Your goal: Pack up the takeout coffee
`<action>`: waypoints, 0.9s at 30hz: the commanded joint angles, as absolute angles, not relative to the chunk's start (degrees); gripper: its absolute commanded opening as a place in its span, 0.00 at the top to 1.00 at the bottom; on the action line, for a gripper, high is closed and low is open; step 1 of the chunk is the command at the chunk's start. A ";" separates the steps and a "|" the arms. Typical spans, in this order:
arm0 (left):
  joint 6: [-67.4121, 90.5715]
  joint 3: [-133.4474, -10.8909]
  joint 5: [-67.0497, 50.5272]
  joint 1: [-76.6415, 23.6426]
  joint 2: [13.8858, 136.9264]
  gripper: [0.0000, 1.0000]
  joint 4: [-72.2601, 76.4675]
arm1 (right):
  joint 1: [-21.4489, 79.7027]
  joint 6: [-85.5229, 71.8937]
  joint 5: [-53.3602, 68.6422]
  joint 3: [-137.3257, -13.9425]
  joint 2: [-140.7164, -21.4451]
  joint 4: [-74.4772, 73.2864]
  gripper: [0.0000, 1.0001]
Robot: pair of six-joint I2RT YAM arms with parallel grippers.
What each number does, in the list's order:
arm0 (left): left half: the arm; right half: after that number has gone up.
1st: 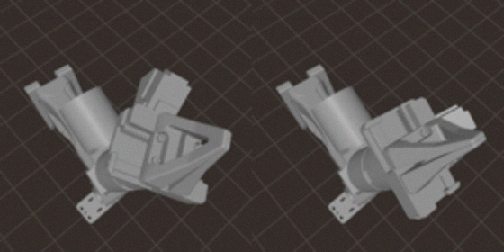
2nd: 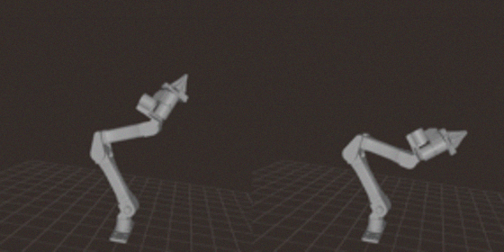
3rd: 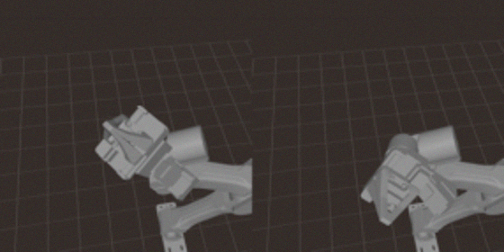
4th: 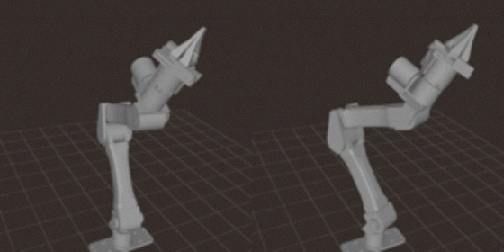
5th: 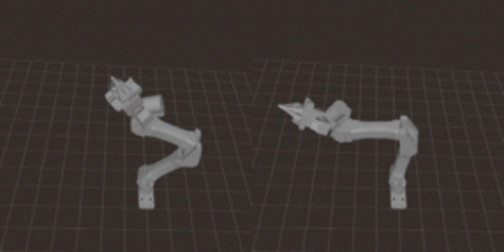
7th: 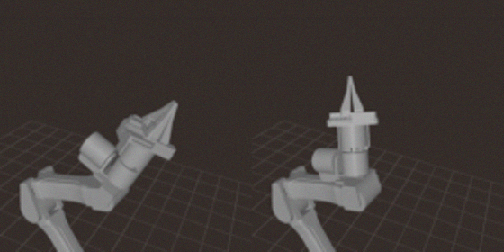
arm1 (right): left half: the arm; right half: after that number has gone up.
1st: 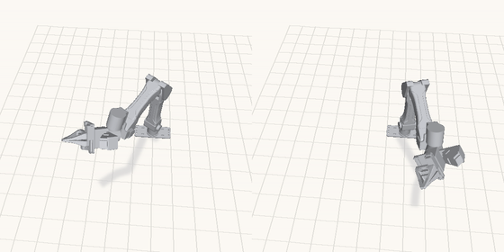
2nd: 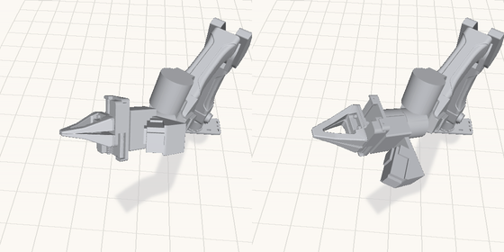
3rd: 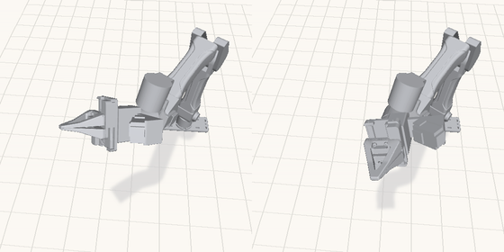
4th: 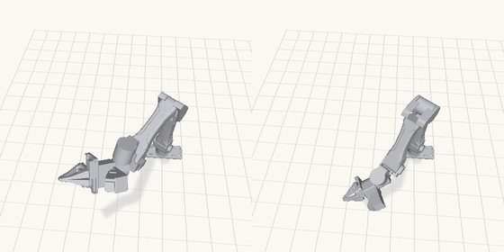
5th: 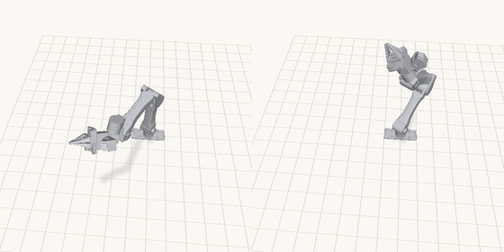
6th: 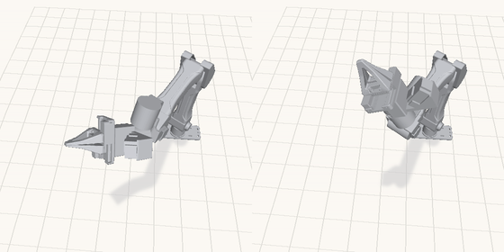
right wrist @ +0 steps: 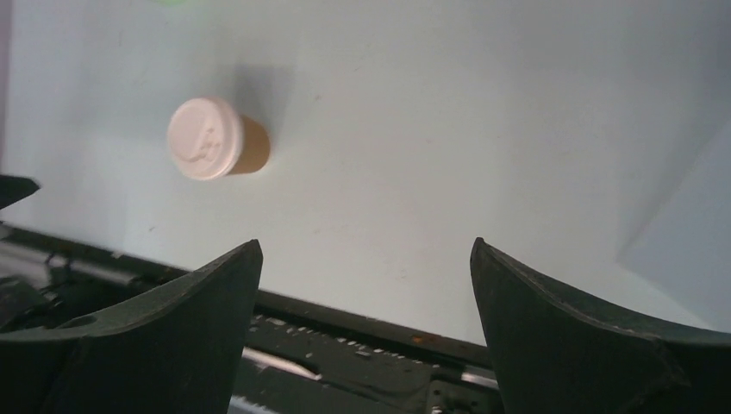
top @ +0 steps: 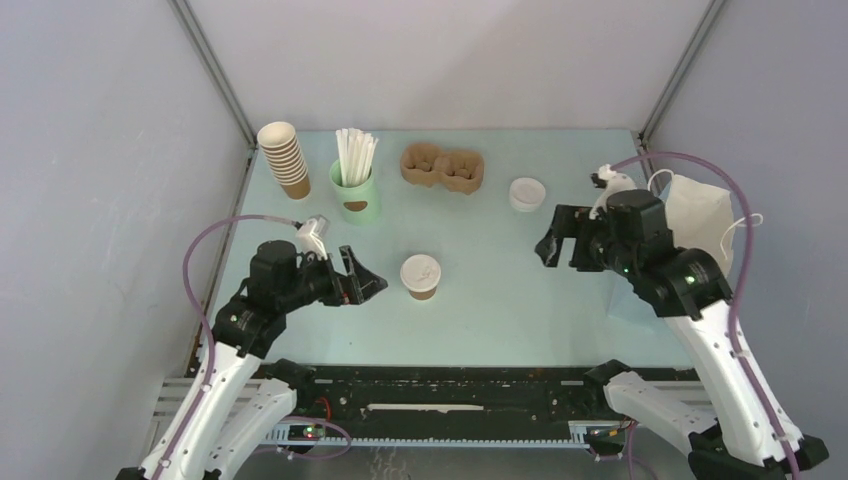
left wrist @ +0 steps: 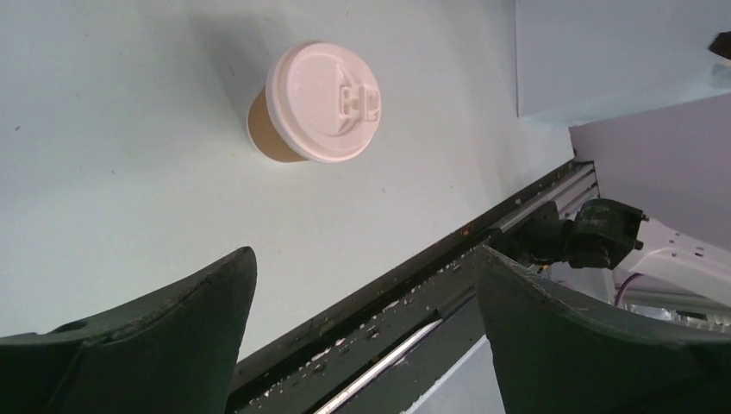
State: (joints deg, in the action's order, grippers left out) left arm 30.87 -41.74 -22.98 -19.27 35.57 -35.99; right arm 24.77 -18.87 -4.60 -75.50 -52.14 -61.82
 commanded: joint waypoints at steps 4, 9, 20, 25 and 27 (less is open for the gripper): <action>25.89 -46.54 -21.03 -19.52 37.22 0.00 -40.14 | 30.44 -40.95 20.45 -57.16 -60.79 -27.53 0.00; 24.94 -48.65 -18.29 -19.51 37.36 0.00 -40.42 | 33.85 -47.57 22.00 -54.24 -74.57 -9.81 0.00; 21.12 -49.60 -14.13 -19.53 37.47 0.00 -41.77 | 33.94 -58.22 27.98 -53.52 -96.35 13.37 0.04; 20.39 -50.26 -14.29 -19.56 38.02 0.00 -42.21 | 35.15 -55.94 25.79 -53.55 -97.25 9.36 0.05; 20.54 -50.34 -14.96 -19.51 38.36 0.00 -42.08 | 35.51 -55.95 26.97 -53.61 -98.08 9.38 0.09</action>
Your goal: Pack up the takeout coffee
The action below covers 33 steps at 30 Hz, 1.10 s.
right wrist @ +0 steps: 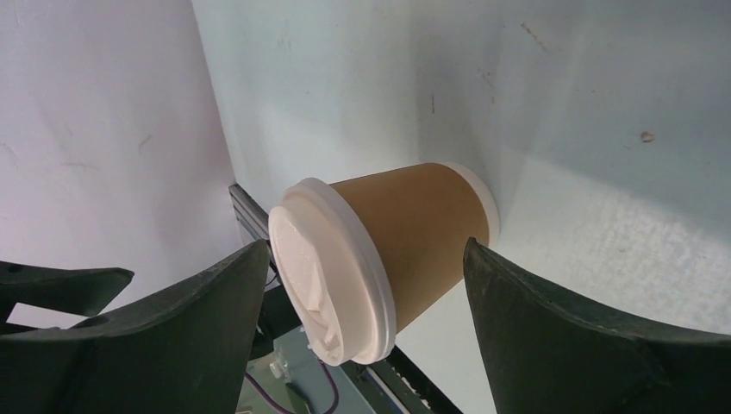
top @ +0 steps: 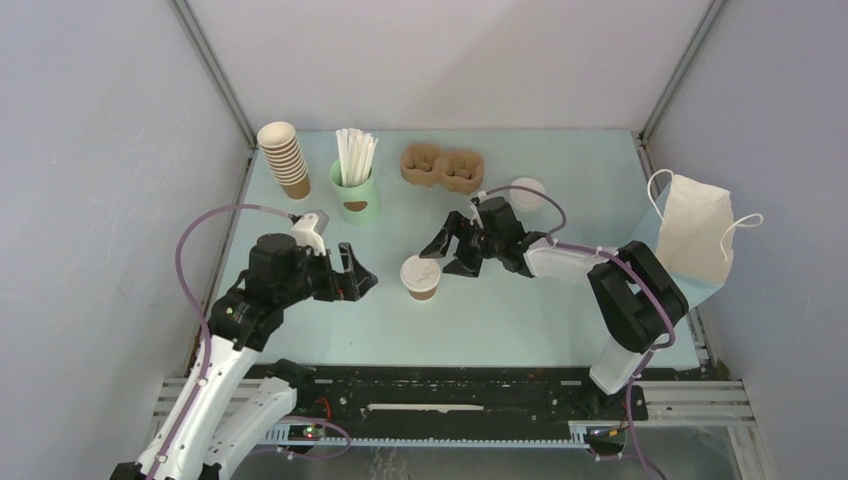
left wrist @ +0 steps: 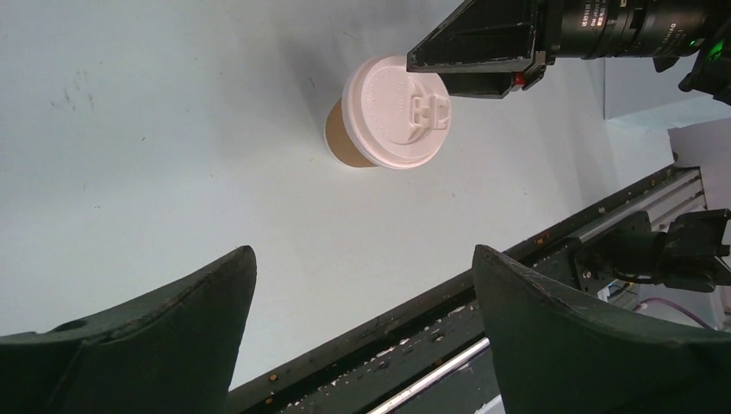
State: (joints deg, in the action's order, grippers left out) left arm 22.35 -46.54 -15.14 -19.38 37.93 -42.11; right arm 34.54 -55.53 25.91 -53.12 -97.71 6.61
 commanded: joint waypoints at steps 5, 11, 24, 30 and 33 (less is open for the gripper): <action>20.63 -50.86 -14.63 -19.51 38.21 0.00 -41.65 | 38.02 -55.46 24.89 -53.55 -97.62 7.65 0.10; 20.56 -51.40 -13.45 -19.51 36.81 0.00 -42.98 | 39.82 -55.45 22.33 -53.53 -97.35 7.09 0.15; 20.57 -58.30 -6.16 -19.51 32.10 0.00 -48.22 | 46.22 -61.28 17.03 -60.28 -107.56 19.73 0.29; 21.34 -59.85 -5.80 -19.51 30.51 0.00 -49.57 | 50.81 -63.14 12.23 -75.10 -117.44 19.15 0.28; 21.36 -60.02 -4.86 -19.51 29.93 0.00 -50.28 | 53.28 -65.26 9.45 -85.45 -124.43 18.11 0.28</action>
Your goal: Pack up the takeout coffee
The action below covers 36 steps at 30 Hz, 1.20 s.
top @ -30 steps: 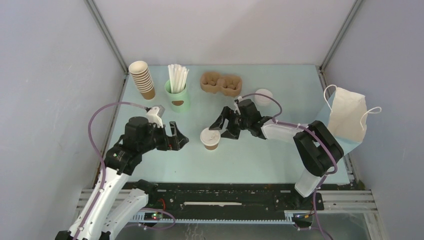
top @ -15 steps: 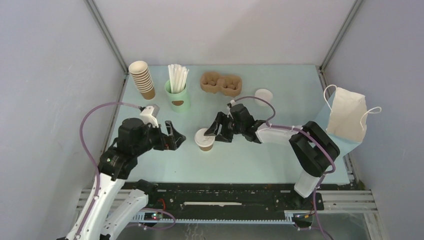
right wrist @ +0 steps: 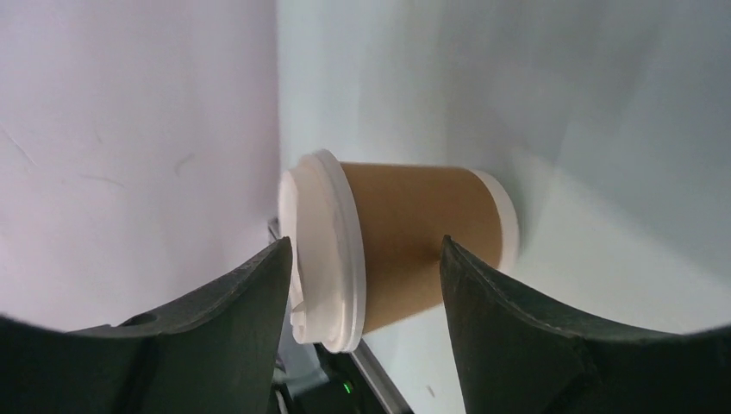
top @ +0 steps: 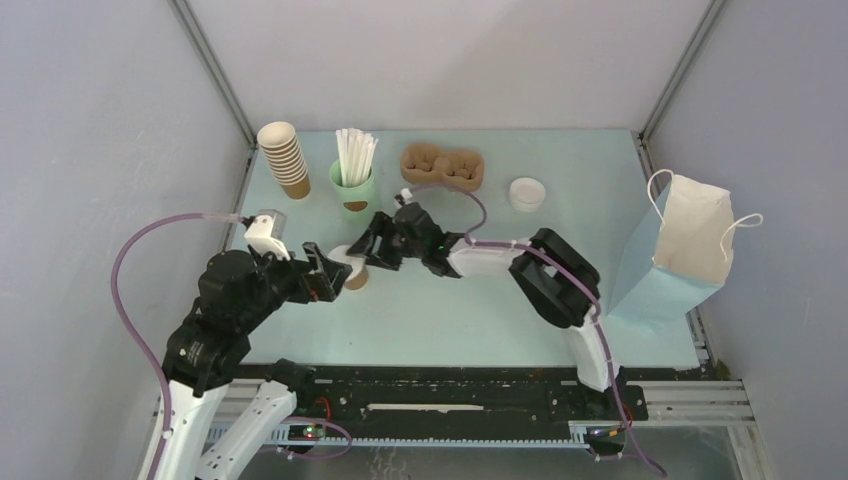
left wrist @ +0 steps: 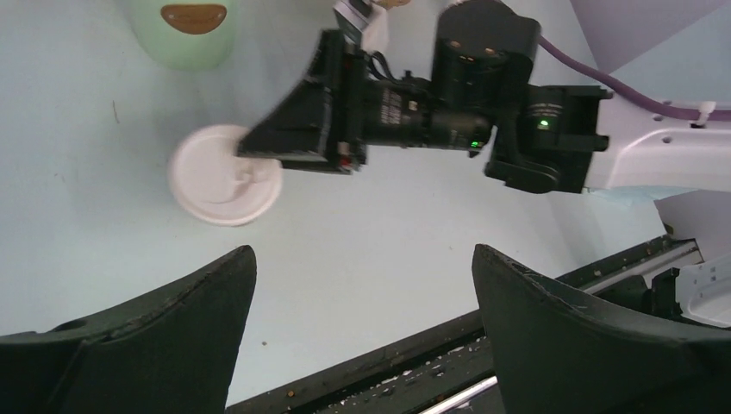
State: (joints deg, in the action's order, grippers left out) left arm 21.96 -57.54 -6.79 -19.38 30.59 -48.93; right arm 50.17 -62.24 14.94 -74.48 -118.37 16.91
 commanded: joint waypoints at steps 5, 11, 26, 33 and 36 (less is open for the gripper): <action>20.71 -60.98 -3.40 -19.54 29.31 0.00 -52.12 | 56.40 -65.69 5.89 -103.03 -133.76 11.94 0.26; 20.21 -60.94 -2.89 -19.51 29.55 0.00 -52.62 | 56.02 -68.60 6.24 -109.64 -138.63 9.65 0.25; 27.09 -53.10 10.86 -9.38 39.51 0.00 -46.03 | 46.76 -41.25 19.34 -90.01 -119.44 2.07 0.09; 28.88 -49.66 -3.49 11.26 51.72 0.00 -38.64 | 46.49 -43.49 26.79 -87.81 -121.42 9.03 0.09; 31.90 -48.73 -5.82 18.61 56.05 0.00 -34.49 | 47.59 -51.59 28.93 -90.82 -127.10 16.55 0.16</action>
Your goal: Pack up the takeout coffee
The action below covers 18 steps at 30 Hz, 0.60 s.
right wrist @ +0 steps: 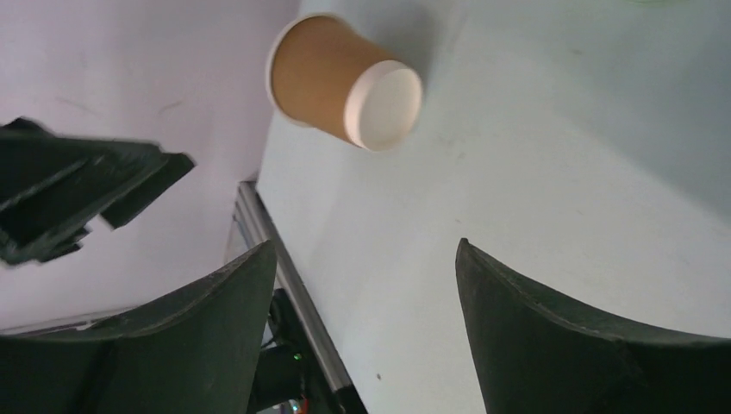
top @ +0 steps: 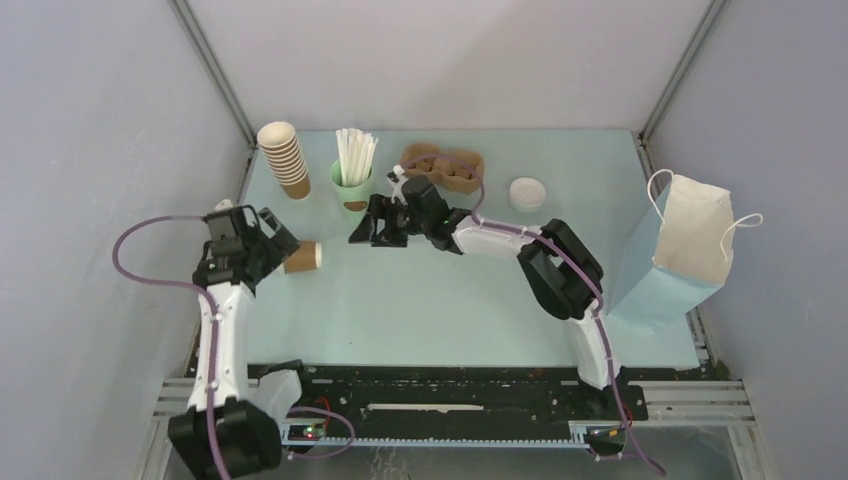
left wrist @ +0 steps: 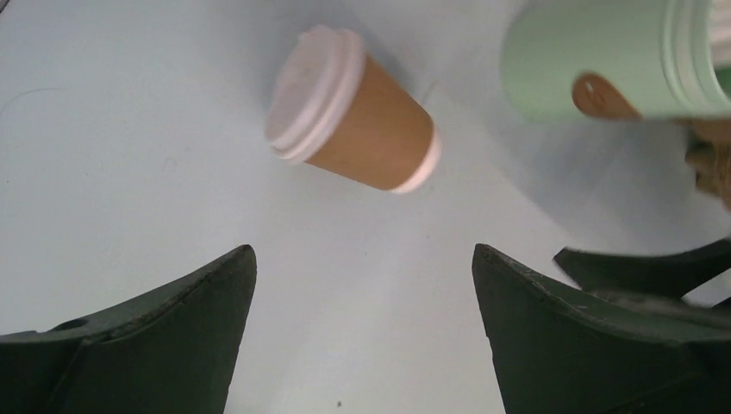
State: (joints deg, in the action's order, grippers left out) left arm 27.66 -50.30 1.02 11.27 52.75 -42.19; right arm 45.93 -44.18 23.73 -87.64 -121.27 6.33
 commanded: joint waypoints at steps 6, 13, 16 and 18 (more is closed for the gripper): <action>38.68 -44.23 -9.94 27.47 63.04 0.00 -16.65 | 50.73 -57.84 24.32 -96.79 -134.69 26.41 0.17; 38.95 -51.10 -10.03 26.47 79.08 0.00 -4.74 | 51.97 -56.08 17.17 -106.00 -142.42 24.98 0.16; 35.85 -53.91 -10.14 23.31 82.66 0.00 2.95 | 51.63 -56.55 14.52 -108.69 -145.13 24.97 0.15; 34.42 -56.85 -13.21 22.16 87.45 0.00 5.62 | 51.38 -56.20 13.09 -111.30 -146.52 24.01 0.16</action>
State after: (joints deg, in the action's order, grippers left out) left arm 37.50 -48.93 -9.32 25.12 82.85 -7.97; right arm 52.27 -56.05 18.52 -105.95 -144.31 22.04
